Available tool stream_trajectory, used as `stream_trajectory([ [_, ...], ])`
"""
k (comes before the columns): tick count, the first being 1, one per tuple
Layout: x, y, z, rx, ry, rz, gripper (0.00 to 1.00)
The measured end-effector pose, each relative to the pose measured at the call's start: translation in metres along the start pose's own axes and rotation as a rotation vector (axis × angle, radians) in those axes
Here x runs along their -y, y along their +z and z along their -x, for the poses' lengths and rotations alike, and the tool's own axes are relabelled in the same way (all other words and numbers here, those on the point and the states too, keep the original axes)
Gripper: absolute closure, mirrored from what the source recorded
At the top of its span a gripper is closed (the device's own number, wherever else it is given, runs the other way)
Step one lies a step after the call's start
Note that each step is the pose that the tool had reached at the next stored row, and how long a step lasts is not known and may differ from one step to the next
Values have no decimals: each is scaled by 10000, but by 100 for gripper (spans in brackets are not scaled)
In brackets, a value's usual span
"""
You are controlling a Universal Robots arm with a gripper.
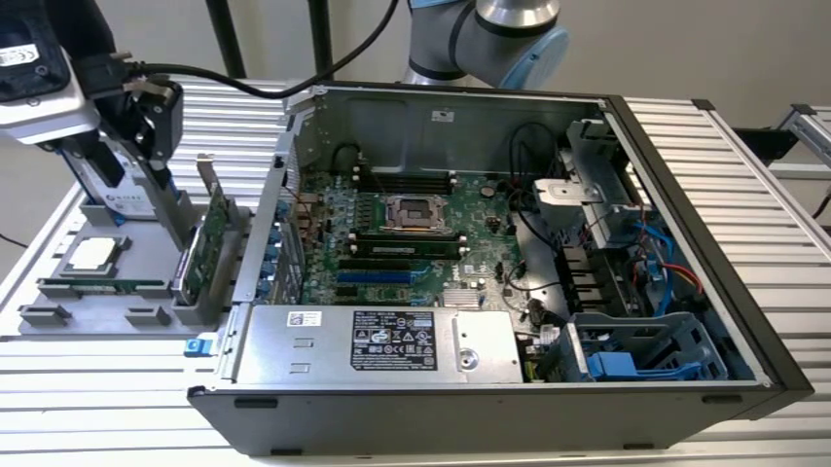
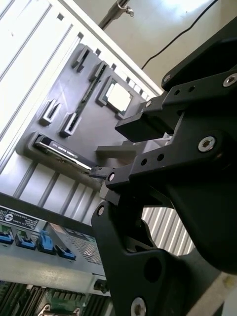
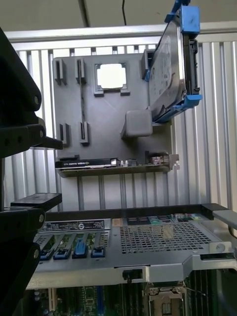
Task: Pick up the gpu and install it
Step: 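Pick up the gpu and move the gpu toward the slot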
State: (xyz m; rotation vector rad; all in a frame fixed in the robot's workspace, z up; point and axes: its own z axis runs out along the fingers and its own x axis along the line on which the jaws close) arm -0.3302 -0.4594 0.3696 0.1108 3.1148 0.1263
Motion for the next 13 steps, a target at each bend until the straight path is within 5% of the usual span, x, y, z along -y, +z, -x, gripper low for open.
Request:
stream_trajectory([
  [13, 3, 39, 2, 2, 0, -17, 0],
])
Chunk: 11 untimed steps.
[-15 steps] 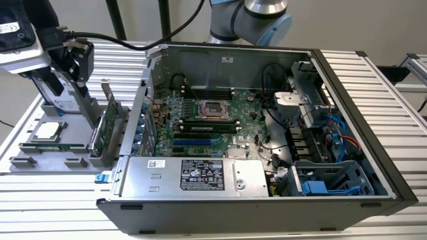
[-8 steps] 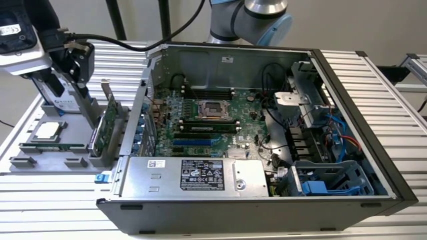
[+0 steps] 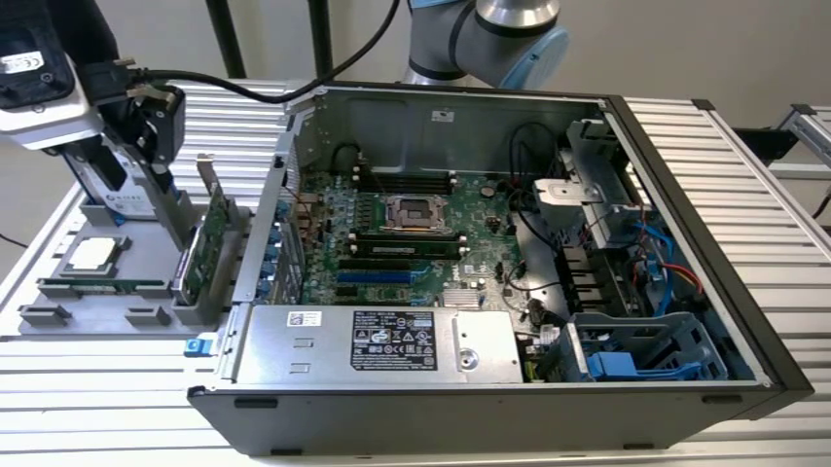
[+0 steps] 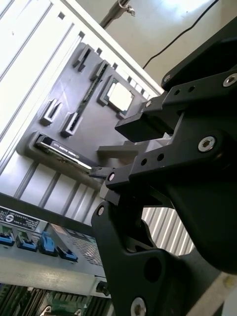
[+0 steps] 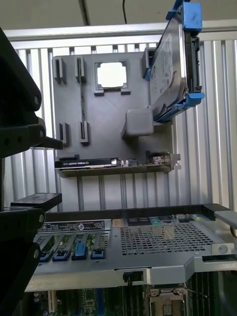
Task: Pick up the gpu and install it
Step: 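Pick up the gpu and move the gpu toward the slot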
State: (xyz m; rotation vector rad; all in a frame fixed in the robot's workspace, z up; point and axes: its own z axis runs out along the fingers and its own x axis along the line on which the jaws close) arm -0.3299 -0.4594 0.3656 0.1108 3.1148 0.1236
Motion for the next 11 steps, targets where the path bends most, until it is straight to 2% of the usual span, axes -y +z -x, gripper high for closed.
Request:
stream_trajectory([
  [11, 2, 25, 1, 0, 0, -11, 0],
])
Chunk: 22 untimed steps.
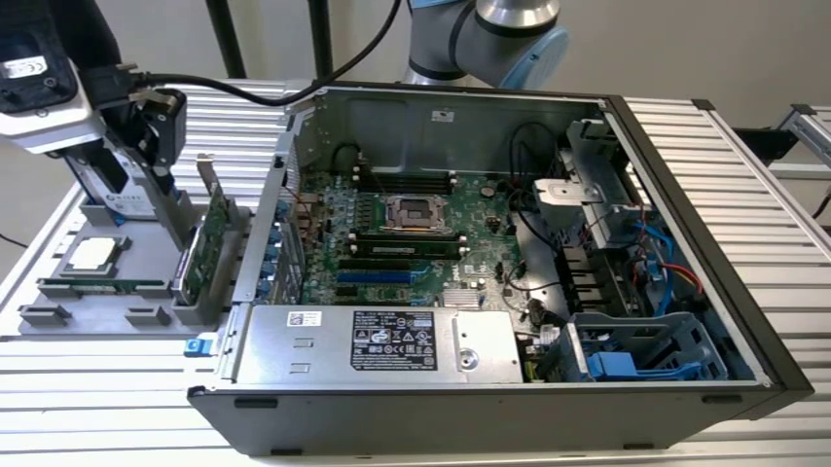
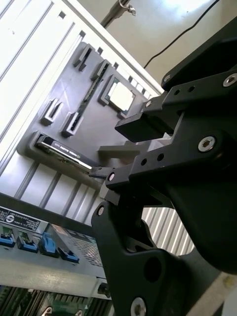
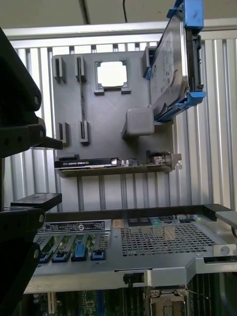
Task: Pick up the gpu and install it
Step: 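Pick up the gpu and move the gpu toward the slot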
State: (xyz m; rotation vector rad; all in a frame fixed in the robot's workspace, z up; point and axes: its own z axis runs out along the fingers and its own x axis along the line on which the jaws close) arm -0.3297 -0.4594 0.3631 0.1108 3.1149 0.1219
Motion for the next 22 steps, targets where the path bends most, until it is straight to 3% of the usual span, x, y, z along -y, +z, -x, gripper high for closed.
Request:
stream_trajectory([
  [22, 4, 51, -1, 1, 0, -10, 0],
])
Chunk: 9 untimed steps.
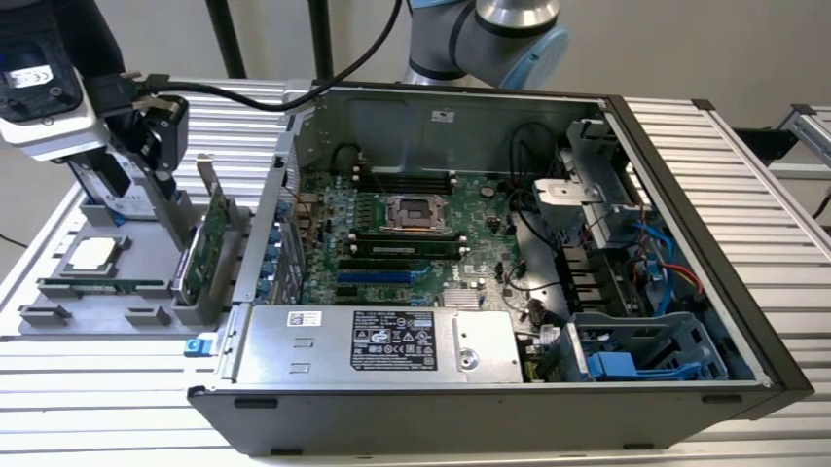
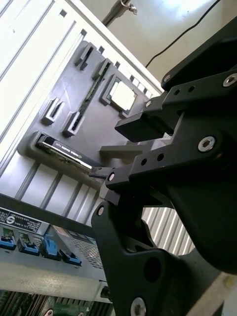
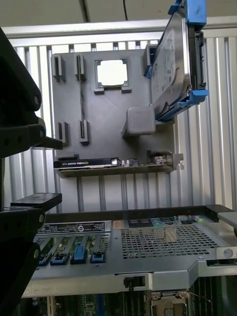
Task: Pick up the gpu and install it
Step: 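Pick up the gpu and move the gpu toward the slot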
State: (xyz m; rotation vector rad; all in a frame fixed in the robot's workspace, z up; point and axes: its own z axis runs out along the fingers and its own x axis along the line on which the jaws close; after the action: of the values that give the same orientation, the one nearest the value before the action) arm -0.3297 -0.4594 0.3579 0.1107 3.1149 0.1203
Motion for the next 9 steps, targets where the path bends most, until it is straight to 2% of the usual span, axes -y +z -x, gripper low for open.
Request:
stream_trajectory([
  [9, 1, 18, -1, 1, 2, -3, 0],
])
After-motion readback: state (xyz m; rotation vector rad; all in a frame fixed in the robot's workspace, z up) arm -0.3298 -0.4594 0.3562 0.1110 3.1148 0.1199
